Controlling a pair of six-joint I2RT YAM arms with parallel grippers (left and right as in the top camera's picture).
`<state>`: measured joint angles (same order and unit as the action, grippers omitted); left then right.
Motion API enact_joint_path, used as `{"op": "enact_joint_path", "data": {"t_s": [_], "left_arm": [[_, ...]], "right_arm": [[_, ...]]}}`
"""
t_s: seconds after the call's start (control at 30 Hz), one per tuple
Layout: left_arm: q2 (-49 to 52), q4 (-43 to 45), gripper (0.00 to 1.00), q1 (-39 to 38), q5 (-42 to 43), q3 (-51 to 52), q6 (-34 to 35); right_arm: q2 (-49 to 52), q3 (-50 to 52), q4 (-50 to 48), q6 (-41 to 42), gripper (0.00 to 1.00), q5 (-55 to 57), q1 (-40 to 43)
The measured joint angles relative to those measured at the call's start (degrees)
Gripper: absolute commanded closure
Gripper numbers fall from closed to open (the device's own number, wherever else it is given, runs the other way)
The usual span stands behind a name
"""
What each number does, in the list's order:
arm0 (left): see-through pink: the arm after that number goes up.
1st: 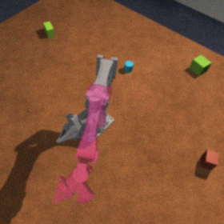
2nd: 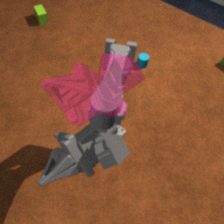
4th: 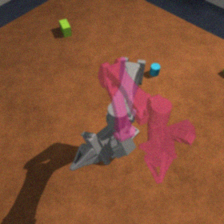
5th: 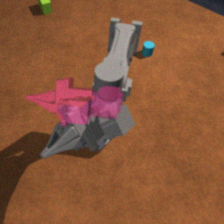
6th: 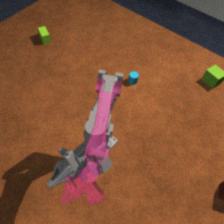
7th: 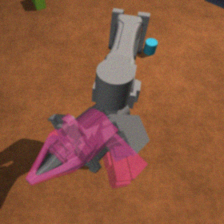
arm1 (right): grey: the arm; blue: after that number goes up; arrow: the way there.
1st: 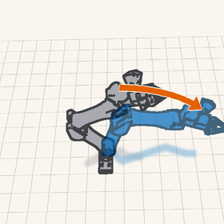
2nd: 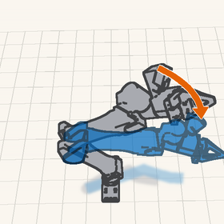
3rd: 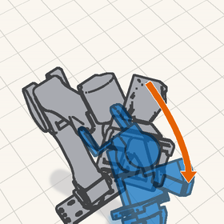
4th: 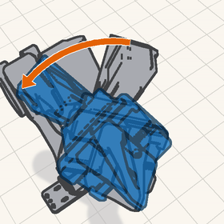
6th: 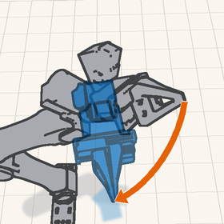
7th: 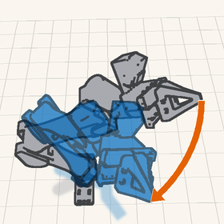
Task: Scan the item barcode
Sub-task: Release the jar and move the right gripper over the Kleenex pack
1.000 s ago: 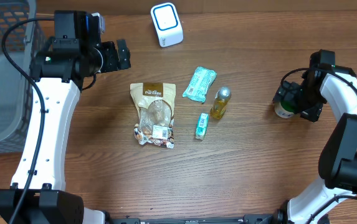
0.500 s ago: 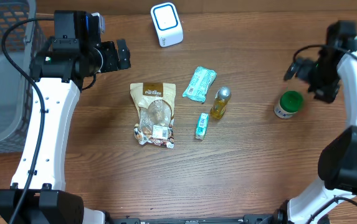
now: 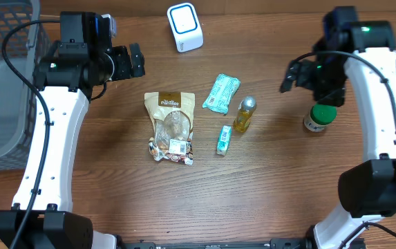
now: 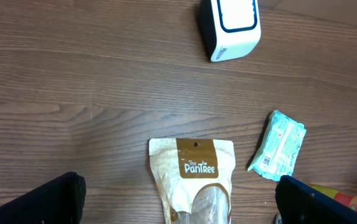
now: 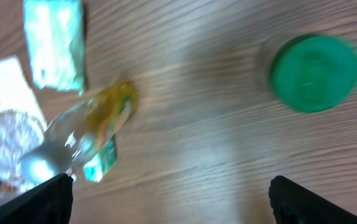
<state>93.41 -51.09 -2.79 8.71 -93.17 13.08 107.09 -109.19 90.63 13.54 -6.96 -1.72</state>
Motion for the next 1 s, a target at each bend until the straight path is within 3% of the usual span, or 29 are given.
{"op": "enact_joint_path", "data": {"t_s": [0.27, 0.6, 1.0], "left_arm": [[0.0, 0.0, 0.0, 0.0, 0.0, 0.0, 0.0], [0.0, 0.0, 0.0, 0.0, 0.0, 0.0, 0.0], [0.0, 0.0, 0.01, 0.0, 0.0, 0.0, 0.0]], "right_arm": [[-1.4, 0.0, 0.7, 0.0, 0.04, -1.0, -8.9], [-12.2, 0.0, 0.3, 2.9, 0.03, -3.2, -22.4], [-12.4, 5.7, -5.8, 7.7, 0.0, -3.2, -33.8]]}}
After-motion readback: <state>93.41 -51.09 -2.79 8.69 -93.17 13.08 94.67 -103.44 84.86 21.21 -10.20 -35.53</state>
